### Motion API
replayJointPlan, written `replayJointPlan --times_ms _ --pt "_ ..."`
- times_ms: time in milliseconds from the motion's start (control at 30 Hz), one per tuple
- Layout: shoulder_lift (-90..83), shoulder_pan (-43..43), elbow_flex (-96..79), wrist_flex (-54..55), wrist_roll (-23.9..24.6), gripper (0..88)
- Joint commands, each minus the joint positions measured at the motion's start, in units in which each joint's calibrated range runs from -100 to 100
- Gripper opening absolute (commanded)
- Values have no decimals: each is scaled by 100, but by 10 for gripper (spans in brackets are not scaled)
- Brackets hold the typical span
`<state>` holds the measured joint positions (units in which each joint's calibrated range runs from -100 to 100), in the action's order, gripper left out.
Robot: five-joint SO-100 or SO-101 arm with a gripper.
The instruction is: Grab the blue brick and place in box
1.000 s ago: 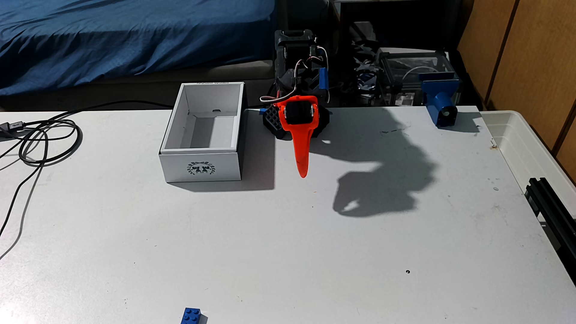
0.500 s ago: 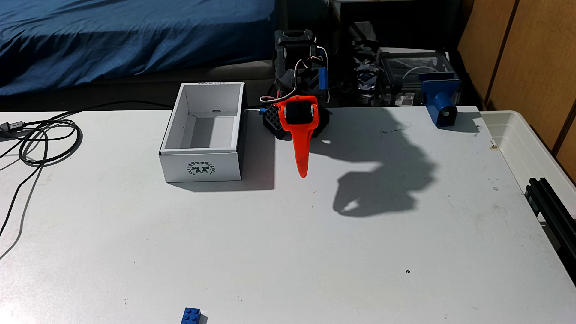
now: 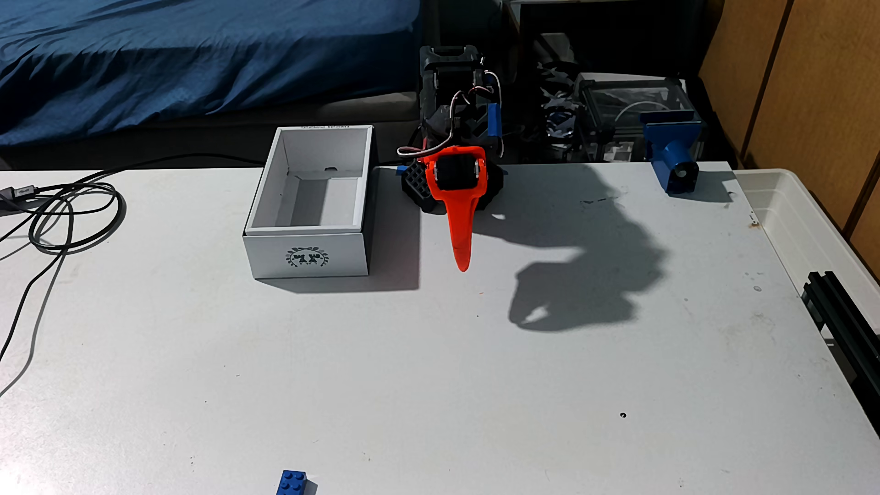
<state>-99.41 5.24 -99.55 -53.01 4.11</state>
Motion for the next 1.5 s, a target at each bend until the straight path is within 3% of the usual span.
replayJointPlan --times_ms 0,733,1100,1233,1467 --pt "-59 26 26 49 -19 9" --pt "-59 -19 159 325 13 12" --pt "-59 -2359 1677 152 24 9" --pt "-59 -2924 2023 75 34 11" --pt "660 -3622 2520 -37 466 11"
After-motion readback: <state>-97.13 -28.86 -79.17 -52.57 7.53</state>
